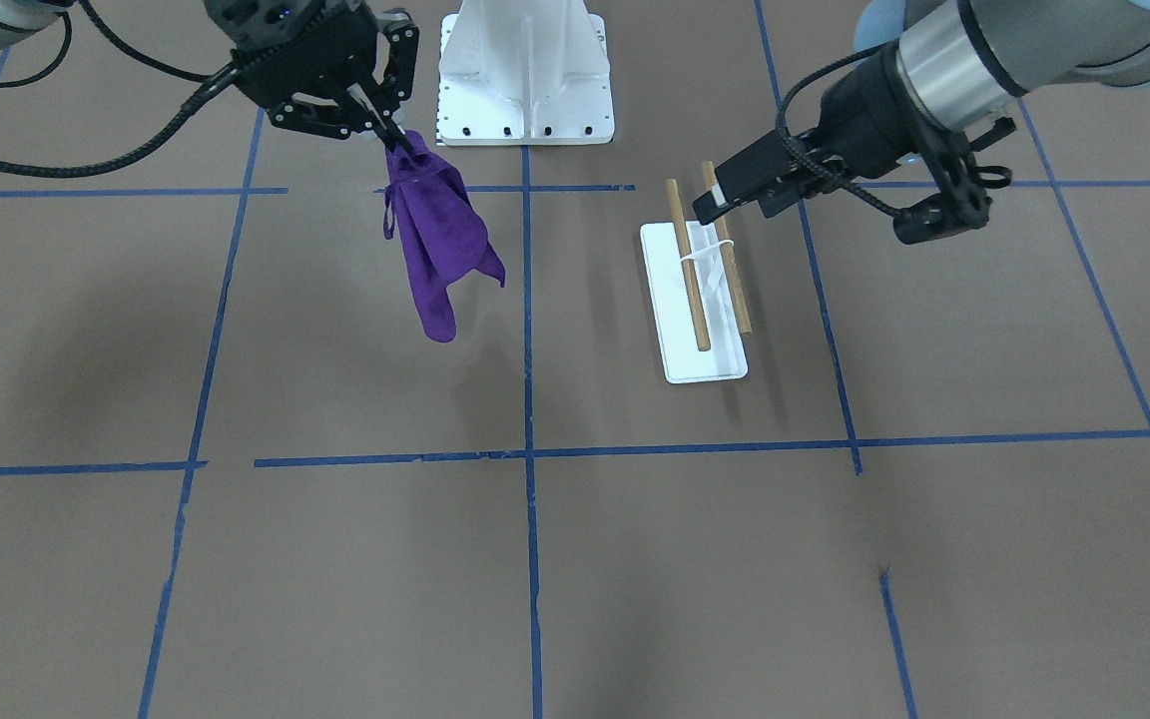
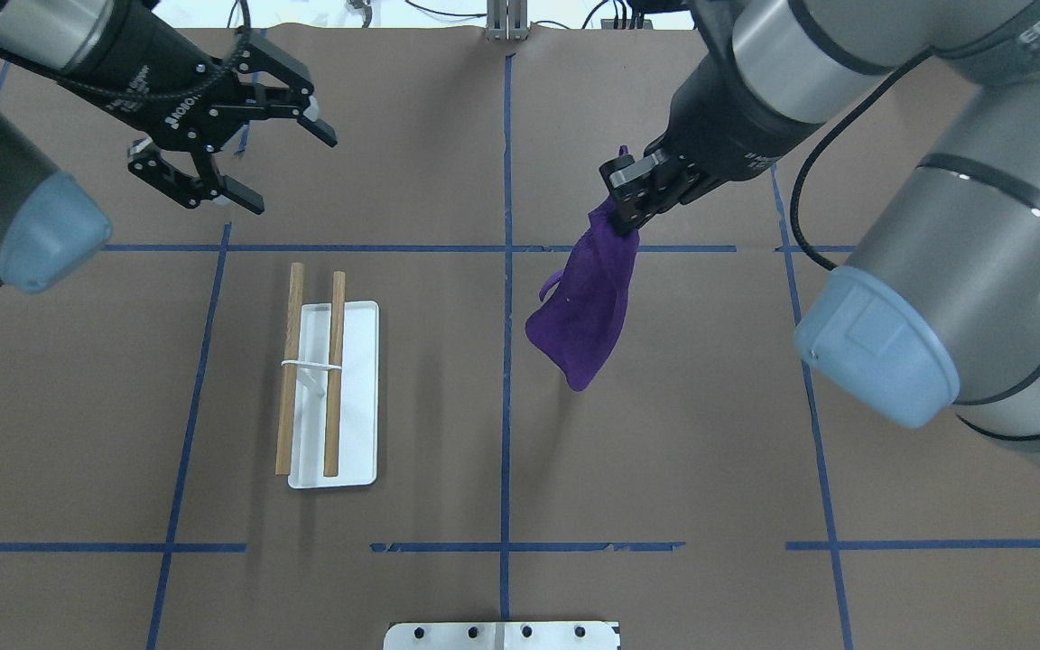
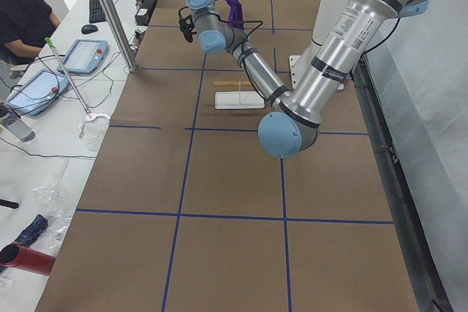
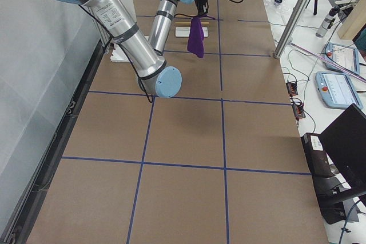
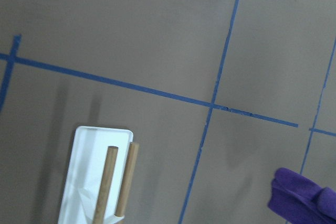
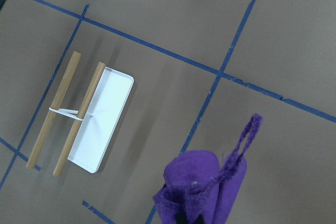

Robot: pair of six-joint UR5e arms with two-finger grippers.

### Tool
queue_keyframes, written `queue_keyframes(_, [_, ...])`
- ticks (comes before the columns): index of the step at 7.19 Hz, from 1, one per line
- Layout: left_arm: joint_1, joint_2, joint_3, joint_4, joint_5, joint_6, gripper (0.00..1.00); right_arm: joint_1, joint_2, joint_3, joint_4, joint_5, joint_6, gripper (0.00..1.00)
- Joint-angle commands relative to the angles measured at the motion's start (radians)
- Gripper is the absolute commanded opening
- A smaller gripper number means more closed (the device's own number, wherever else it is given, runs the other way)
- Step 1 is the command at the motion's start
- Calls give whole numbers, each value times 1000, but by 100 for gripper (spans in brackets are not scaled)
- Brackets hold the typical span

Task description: Hang towel on rack

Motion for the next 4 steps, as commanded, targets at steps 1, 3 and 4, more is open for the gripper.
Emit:
queue_keyframes(1, [73, -85, 35, -22, 73, -186, 100, -92, 36, 0, 2, -108, 0, 0])
queue_keyframes(3, [106, -160, 74, -22, 93, -234, 100, -132, 54, -8, 2, -156, -1, 0])
queue_keyframes(4, [122, -177, 73, -24, 107, -239, 99, -137, 54, -11, 2, -159, -4, 0])
